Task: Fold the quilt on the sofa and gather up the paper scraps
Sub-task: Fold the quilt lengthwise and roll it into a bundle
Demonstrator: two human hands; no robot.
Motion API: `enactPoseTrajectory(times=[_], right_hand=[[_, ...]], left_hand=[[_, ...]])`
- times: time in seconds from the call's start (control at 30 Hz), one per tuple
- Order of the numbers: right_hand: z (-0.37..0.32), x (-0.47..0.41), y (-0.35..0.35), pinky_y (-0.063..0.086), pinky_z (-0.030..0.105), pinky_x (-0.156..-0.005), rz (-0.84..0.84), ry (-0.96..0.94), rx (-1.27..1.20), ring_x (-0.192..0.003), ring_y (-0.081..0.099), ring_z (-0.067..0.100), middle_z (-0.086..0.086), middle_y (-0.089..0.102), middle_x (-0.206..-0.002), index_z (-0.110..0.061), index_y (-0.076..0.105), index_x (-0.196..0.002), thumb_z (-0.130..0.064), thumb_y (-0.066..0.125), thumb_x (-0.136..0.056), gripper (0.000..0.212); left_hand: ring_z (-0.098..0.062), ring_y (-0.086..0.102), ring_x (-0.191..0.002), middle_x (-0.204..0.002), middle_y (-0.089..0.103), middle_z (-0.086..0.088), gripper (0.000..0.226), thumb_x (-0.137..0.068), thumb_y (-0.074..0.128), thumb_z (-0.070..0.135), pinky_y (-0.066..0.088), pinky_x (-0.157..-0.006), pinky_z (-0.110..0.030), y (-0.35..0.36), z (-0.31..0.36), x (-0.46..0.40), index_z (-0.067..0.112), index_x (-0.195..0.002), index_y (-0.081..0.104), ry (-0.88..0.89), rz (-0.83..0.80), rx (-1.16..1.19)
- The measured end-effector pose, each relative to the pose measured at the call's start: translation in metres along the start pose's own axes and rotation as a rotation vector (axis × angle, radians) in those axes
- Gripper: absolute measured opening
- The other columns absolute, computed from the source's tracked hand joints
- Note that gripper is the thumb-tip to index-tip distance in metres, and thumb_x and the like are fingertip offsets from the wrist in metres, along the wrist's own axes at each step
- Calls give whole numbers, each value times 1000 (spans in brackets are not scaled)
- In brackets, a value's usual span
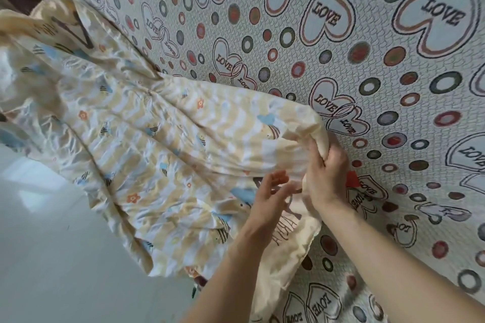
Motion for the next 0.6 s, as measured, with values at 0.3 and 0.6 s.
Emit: enactPoseTrajectory(times=[0.3, 0.6], right_hand=[[-32, 48, 32, 43, 27, -49, -480, -371, 227, -58, 64, 22, 1, 67, -65, -15, 66, -91, -70, 31, -87, 65], [-4, 122, 46, 48, 29, -47, -719, -776, 701, -75, 66, 17, -3, 59, -98, -21, 48, -119, -71, 51, -70, 69]], left_hand=[[-22, 69, -81, -90, 72, -15, 87, -80, 36, 81, 53, -67, -32, -45, 32, 25, 4, -103, 69, 91, 159, 356], [-22, 66, -67, -80, 69, -15, 18, -91, 55, 8, 54, -55, -29, -97, 8, 63, 0, -99, 69, -87, 224, 13]])
Point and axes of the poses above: each hand's wrist, its own x-axis away from the middle knuckle, its own y-axis out of the palm, z = x × y, the point moved 4 cm from there along -x, towards the middle knuckle
